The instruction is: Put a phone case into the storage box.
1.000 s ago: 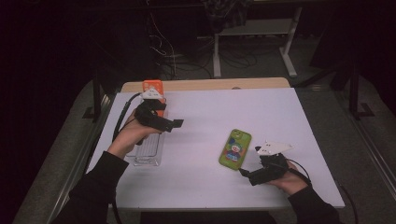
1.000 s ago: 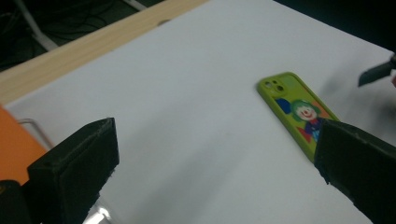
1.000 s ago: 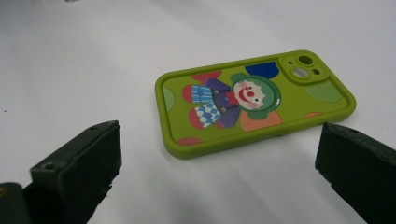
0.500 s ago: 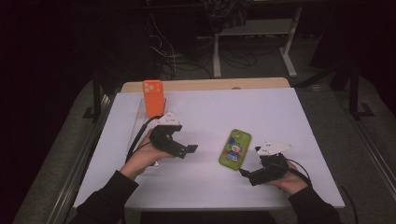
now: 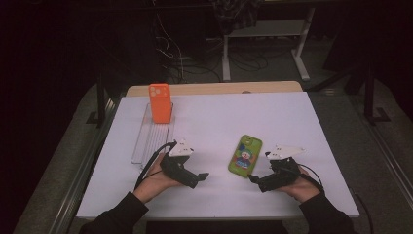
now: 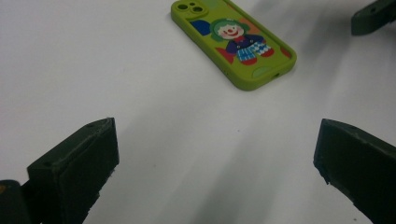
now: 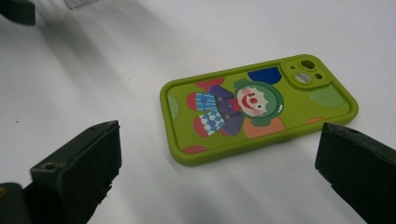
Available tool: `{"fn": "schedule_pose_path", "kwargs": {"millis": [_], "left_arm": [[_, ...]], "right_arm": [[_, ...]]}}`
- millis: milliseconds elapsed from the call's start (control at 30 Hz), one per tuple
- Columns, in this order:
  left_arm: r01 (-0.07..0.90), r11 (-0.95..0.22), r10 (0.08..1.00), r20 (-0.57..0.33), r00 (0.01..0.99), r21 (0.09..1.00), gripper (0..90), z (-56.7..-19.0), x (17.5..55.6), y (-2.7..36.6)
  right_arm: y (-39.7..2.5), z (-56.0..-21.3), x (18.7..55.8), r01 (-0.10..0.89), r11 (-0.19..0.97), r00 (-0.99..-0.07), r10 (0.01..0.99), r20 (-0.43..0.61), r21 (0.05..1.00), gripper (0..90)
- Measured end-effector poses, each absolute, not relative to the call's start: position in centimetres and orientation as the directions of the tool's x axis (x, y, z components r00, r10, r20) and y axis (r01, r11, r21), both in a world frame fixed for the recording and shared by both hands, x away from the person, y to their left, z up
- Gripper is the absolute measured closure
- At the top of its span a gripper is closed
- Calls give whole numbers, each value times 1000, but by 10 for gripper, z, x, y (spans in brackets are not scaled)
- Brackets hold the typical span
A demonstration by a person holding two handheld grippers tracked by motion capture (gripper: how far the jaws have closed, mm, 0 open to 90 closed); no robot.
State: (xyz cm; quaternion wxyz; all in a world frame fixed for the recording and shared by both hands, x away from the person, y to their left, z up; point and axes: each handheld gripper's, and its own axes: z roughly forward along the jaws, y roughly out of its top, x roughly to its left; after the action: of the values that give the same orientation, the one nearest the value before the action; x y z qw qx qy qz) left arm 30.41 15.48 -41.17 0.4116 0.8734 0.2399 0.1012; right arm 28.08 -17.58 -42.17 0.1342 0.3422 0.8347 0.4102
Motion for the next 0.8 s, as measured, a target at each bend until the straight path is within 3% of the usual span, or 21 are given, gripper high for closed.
{"fn": "schedule_pose_path", "kwargs": {"millis": [200, 467, 800], "left_arm": [[345, -540, 502, -35, 864, 768, 0, -413, 304, 155], [354, -537, 502, -48, 864, 765, 0, -414, 305, 155], [349, -550, 494, -42, 869, 759, 0, -414, 306, 155]], "right_arm": [[-169, -414, 291, 501, 430, -733, 673, 104, 751, 8], [-153, -404, 310, 529, 412, -729, 668, 149, 742, 171], [-121, -401, 336, 556, 455, -735, 660, 156, 695, 545]]}}
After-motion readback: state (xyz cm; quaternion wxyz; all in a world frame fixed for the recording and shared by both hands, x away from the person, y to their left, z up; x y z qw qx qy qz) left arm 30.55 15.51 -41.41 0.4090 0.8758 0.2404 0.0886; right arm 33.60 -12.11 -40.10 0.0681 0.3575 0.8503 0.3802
